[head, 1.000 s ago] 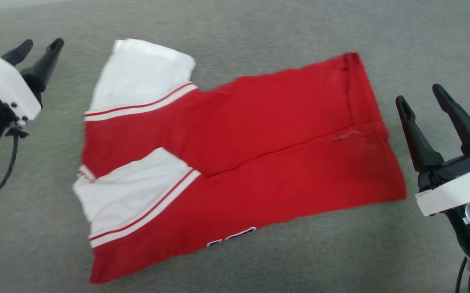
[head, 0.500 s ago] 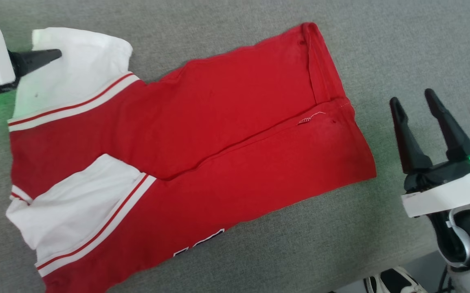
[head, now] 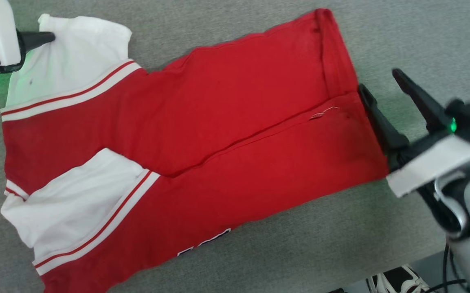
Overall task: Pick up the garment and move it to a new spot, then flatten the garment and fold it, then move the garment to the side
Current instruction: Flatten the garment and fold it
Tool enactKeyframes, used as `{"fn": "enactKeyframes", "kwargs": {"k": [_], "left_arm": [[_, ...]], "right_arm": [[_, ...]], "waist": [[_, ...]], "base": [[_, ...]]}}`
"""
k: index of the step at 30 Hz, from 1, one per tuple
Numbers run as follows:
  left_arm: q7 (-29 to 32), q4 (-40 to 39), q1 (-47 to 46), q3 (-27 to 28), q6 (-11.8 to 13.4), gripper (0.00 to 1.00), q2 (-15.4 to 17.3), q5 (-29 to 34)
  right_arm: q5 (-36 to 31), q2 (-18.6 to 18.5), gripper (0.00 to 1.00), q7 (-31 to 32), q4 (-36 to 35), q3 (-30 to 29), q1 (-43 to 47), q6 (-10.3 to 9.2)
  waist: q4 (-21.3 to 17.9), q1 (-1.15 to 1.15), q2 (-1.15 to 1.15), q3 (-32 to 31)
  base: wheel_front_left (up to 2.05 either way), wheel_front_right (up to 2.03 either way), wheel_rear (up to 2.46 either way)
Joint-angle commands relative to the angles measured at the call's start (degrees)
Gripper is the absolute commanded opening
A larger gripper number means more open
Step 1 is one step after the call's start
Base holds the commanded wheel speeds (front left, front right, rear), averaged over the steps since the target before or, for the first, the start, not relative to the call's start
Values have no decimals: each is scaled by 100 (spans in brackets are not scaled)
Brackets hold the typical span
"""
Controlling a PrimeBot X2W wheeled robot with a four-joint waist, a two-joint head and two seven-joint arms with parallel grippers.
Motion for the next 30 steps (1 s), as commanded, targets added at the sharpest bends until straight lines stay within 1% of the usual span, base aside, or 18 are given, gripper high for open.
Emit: {"fn": "enactKeyframes", "kwargs": {"k": [1,5,9,11,14,17,19,21,23,30], "left_arm": [[31,-45,202,-171,-23,0,-178,81],[-70,-234,40,-204,-21,0,-205,157],[-147,-410,-141,-208,-7,0,-255,174],[-160,-471,-216,-238,-6,0,-314,183],[-230,-532,-309,-272,-5,0,-384,197],[-265,-589,-366,-308,-5,0,-470,169],[-310,-637,-393,-311,-4,0,-504,121],[-321,-670,-400,-342,-2,0,-537,102],[-351,-690,-421,-375,-2,0,-557,92],[-429,-716,-473,-451,-3,0,-570,43]], "right_arm": [[17,-112,100,220,17,145,-267,-1],[272,-496,100,1042,161,596,-1128,-1],[644,-720,100,1901,624,849,-2094,-1],[817,-804,100,2379,924,968,-2514,-1],[1032,-849,100,2985,1409,986,-3087,-1],[1139,-849,100,3475,1826,1020,-3487,-1],[1203,-830,100,3845,2025,1140,-3609,-1],[1352,-835,100,4229,2091,1353,-3626,7],[1476,-841,100,4478,2096,1483,-3561,14],[1616,-1038,100,4887,1982,1647,-3453,18]], "waist": [[81,0,0,59],[259,0,0,205],[459,0,0,399],[573,0,0,477],[719,0,0,567],[843,0,0,635],[905,0,0,671],[955,0,0,686],[983,0,0,696],[987,0,0,684]], "base": [[0,0,0],[0,0,0],[0,0,0],[0,0,0],[0,0,0],[0,0,0],[0,0,0],[0,0,0],[0,0,0],[0,0,0]]}}
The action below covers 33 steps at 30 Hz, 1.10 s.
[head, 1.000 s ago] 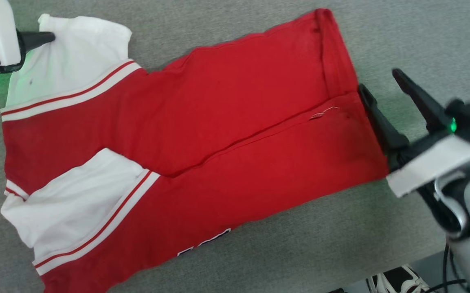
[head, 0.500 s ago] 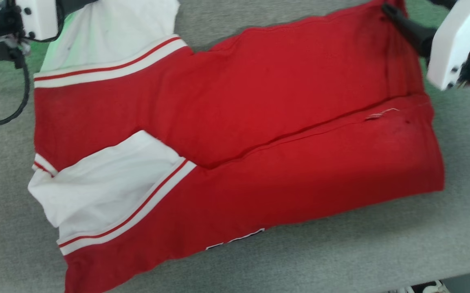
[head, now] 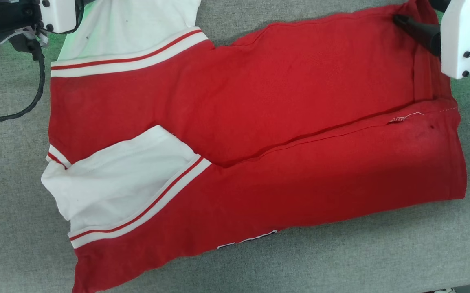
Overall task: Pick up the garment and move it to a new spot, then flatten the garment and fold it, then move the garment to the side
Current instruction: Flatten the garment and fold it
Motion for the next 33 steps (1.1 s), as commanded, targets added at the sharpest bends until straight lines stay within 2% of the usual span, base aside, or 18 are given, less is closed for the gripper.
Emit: {"fn": "enactKeyframes", "kwargs": {"k": [1,3,6,9,12,16,19,26,33], "left_arm": [[46,58,208,-193,27,0,-70,7],[23,53,214,-213,25,0,-76,-25],[-36,33,225,-219,24,0,-85,-50],[-223,-51,264,-206,23,0,-112,-101],[-532,-140,366,-61,22,0,-195,-315],[-977,-527,685,43,22,0,-123,-520],[-1321,-1053,1091,157,22,0,41,-741],[-2296,-2470,2402,127,22,0,693,-858],[-3411,-3510,3859,-65,22,0,1294,-792]], "right_arm": [[46,39,81,217,31,266,321,41],[77,22,0,187,-68,303,346,41],[73,-14,0,123,-94,314,352,37],[-20,32,0,-215,-2,114,248,21],[-84,2,0,-433,92,44,311,21],[124,-91,0,-648,144,-130,563,22],[264,-292,0,-809,29,-317,986,22],[424,-794,0,-1046,-391,-725,2288,22],[426,-1077,0,-1166,-951,-1205,3562,22]], "waist": [[0,0,0,-11],[1,0,0,-23],[6,0,0,-42],[32,0,0,-139],[122,0,0,-431],[302,0,0,-989],[480,0,0,-1363],[841,0,0,-2080],[1083,0,0,-2590]], "base": [[0,0,0],[0,0,0],[0,0,0],[0,0,0],[0,0,0],[0,0,0],[0,0,0],[0,0,0],[0,0,0]]}}
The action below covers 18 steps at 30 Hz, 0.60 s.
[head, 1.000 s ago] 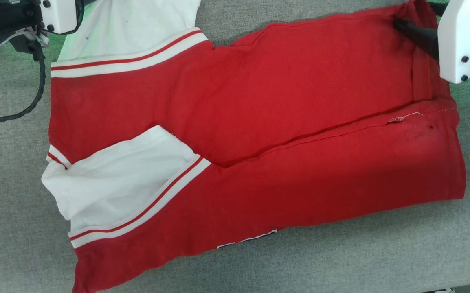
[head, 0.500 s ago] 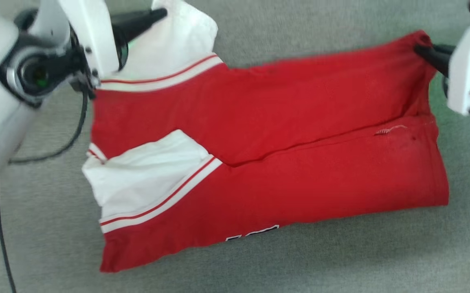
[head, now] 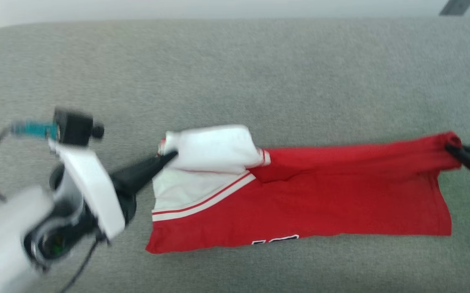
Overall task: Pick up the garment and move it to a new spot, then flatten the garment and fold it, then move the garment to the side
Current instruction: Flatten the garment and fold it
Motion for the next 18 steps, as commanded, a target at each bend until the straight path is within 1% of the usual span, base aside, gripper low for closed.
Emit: {"fn": "enactKeyframes", "kwargs": {"k": [1,3,6,7,11,14,16,18], "left_arm": [[-284,-215,383,-61,15,0,126,34],[-608,-401,752,-102,15,0,264,25],[-1136,-588,1419,-250,15,0,390,32],[-1239,-587,1546,-289,15,0,384,35],[-1438,-420,1845,-449,15,0,156,64],[-1537,-177,1875,-469,15,0,-110,21],[-1547,-63,1874,-467,15,0,-167,-1],[-1528,117,1799,-489,15,0,-292,41]], "right_arm": [[-37,-58,0,-27,-165,-133,354,-2],[-127,-111,0,13,-355,-246,664,-2],[-289,-13,0,12,-584,-542,1206,-2],[-316,29,0,2,-619,-633,1316,-2],[-657,146,0,-145,-647,-919,1656,-2],[-949,340,0,-277,-611,-994,1786,-2],[-997,414,0,-307,-591,-1002,1804,-2],[-1110,482,0,-345,-525,-981,1781,-2]], "waist": [[229,0,0,-276],[249,0,0,-318],[278,0,0,-357],[291,0,0,-351],[328,0,0,-222],[333,0,0,-71],[323,0,0,-19],[297,0,0,86]], "base": [[0,0,0],[0,0,0],[0,0,0],[0,0,0],[0,0,0],[0,0,0],[0,0,0],[0,0,0]]}}
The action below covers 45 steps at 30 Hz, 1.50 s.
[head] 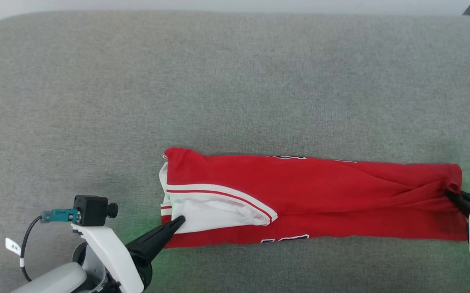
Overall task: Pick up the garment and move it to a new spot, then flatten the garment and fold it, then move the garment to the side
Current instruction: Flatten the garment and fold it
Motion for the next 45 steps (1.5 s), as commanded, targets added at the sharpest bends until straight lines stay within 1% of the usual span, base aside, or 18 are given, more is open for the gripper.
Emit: {"fn": "enactKeyframes", "kwargs": {"k": [1,6,8,9,10,11,12,13,16,21,23,26,30,34,38,42,43,45], "left_arm": [[-17,109,-59,13,15,0,-66,36],[-73,581,-188,-57,15,0,-251,239],[-123,753,-204,-67,15,26,-296,263],[-140,814,-223,-94,15,35,-324,323],[-162,877,-244,-107,15,46,-346,364],[-203,954,-250,-108,16,68,-354,395],[-237,993,-243,-108,16,93,-363,434],[-293,1018,-215,-84,16,100,-379,443],[-441,1005,-54,45,16,100,-417,422],[-539,1182,277,276,16,100,-495,661],[-557,1267,428,507,16,100,-601,766],[-562,1462,707,1060,71,100,-812,1132],[-562,1688,1122,1985,124,100,-1263,1832],[-562,1870,1533,2819,101,100,-1703,2650],[-563,1947,1885,3666,106,100,-2092,3705],[-564,1709,2227,4630,180,100,-2526,4956],[-564,1709,2227,4630,180,100,-2526,4956],[-563,1490,2428,5128,158,100,-2776,5525]], "right_arm": [[-49,27,0,-74,51,-9,-38,-2],[-175,238,0,-255,244,-8,-250,-2],[-196,287,40,-313,288,2,-295,-2],[-155,309,49,-340,280,-8,-311,-2],[-105,310,100,-347,267,-34,-310,-2],[-65,294,100,-334,239,-61,-297,-2],[-24,265,100,-313,210,-100,-266,-2],[11,231,100,-295,180,-146,-232,-2],[132,150,100,-191,53,-323,-69,-2],[352,108,100,174,9,-624,175,-2],[527,232,100,378,78,-671,240,-2],[663,309,100,678,266,-718,263,-2],[778,378,100,964,584,-740,250,-2],[778,472,100,1166,915,-787,230,-2],[779,583,100,1385,1168,-754,267,-2],[796,710,100,1597,1321,-718,362,-1],[796,710,100,1597,1321,-718,362,-1],[758,754,100,1679,1340,-691,377,-1]], "waist": [[-36,0,0,118],[-126,0,0,274],[-139,0,0,295],[-147,0,0,298],[-149,0,0,299],[-149,0,0,295],[-143,0,0,284],[-134,0,0,269],[-90,0,0,205],[54,0,0,41],[130,0,0,-44],[271,0,0,-150],[476,0,0,-246],[637,0,0,-311],[725,0,0,-387],[769,0,0,-479],[769,0,0,-479],[766,0,0,-510]], "base": [[0,0,0],[0,0,0],[0,0,0],[0,0,0],[0,0,0],[0,0,0],[0,0,0],[0,0,0],[0,0,0],[0,0,0],[0,0,0],[0,0,0],[0,0,0],[0,0,0],[0,0,0],[0,0,0],[0,0,0],[0,0,0]]}}
